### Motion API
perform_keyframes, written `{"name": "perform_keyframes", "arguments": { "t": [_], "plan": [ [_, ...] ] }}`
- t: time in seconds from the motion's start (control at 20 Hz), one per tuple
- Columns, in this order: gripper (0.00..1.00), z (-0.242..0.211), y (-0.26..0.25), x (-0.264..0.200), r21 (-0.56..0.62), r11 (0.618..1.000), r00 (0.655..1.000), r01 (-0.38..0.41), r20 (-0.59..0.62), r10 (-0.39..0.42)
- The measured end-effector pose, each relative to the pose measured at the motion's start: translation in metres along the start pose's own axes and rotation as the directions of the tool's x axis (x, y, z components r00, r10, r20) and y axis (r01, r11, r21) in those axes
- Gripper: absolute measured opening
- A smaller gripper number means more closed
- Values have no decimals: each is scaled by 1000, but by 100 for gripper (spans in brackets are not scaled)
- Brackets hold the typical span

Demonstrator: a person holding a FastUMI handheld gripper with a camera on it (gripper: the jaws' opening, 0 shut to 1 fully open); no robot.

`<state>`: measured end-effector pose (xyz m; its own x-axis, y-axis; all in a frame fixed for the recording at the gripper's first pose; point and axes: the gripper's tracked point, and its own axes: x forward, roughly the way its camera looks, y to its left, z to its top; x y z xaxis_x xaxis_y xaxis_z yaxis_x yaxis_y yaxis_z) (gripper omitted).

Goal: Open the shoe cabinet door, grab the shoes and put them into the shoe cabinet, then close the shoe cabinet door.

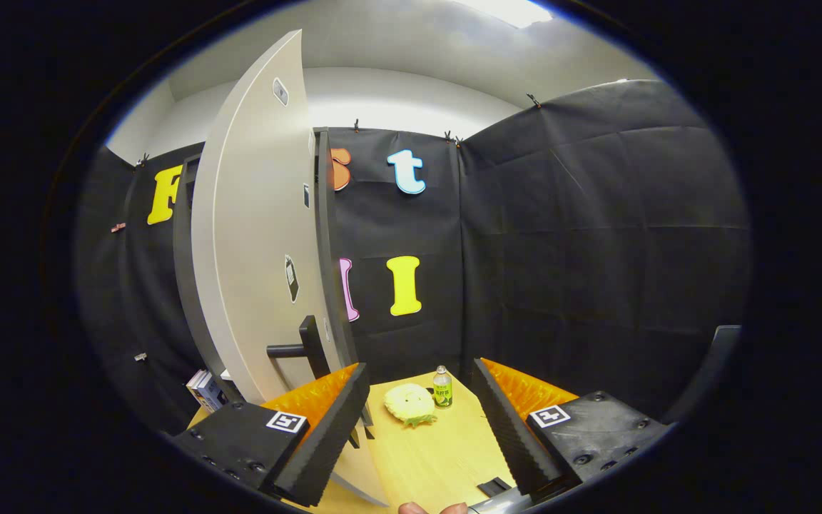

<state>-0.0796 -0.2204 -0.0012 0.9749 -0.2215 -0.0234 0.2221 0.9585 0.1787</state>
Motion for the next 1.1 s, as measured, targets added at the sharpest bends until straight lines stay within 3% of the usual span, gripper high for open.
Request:
{"name": "perform_keyframes", "arguments": {
  "t": [0.45, 0.8, 1.1],
  "plan": [
    [97, -17, 142, -24, 22, 992, 992, -125, -10, 125],
    [98, -34, 262, 0, 34, 959, 959, -281, -33, 283],
    [98, -19, 310, 25, -62, 946, 946, -319, 40, 321]
  ]
}}
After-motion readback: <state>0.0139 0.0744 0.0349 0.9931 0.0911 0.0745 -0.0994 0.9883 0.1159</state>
